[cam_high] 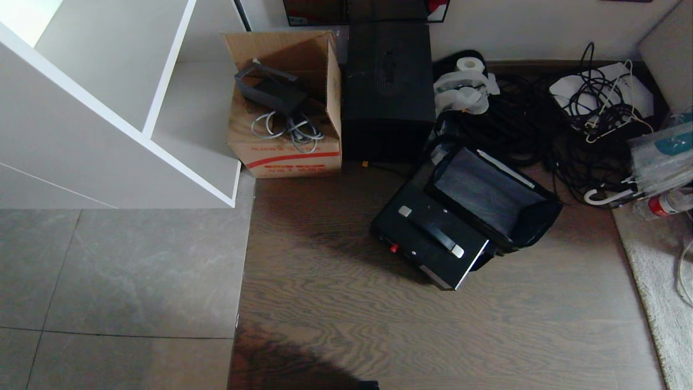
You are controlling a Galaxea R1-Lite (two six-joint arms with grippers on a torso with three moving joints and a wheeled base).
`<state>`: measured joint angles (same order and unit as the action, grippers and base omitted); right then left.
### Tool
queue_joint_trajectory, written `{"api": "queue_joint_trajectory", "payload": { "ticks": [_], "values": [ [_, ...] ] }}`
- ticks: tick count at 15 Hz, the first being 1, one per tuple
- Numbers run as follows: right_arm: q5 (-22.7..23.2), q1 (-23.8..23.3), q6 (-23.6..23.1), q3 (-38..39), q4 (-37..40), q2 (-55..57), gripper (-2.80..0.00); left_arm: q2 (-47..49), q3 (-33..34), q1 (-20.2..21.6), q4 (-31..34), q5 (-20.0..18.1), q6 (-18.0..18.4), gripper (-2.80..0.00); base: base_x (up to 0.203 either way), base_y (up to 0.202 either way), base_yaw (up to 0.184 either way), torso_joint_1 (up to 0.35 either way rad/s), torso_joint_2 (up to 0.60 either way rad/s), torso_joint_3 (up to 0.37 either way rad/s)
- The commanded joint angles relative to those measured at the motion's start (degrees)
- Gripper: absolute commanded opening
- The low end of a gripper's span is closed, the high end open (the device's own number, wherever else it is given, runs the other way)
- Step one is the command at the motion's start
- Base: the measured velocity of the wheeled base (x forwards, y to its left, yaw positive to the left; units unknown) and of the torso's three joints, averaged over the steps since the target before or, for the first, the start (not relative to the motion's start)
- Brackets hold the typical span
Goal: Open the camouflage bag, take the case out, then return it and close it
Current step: Grip the handle again
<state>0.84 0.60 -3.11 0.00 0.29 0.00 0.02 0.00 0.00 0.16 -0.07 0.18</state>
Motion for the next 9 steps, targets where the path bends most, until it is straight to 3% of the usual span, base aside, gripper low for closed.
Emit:
{"api": "queue_joint_trajectory", "payload": {
  "ticks": [1, 9],
  "values": [
    [0.0, 0.0, -0.1, 0.1, 0.0, 0.1, -2.8, 0.1, -0.1, 0.0, 0.0, 0.0, 0.0, -2.8, 0.0, 0.0, 0.0, 0.0, 0.0, 0.0],
    [0.0, 0.0, -1.1, 0.1, -0.2, 0.1, -2.8, 0.1, -0.1, 0.0, 0.0, 0.0, 0.0, -2.8, 0.0, 0.0, 0.0, 0.0, 0.0, 0.0]
  ]
}}
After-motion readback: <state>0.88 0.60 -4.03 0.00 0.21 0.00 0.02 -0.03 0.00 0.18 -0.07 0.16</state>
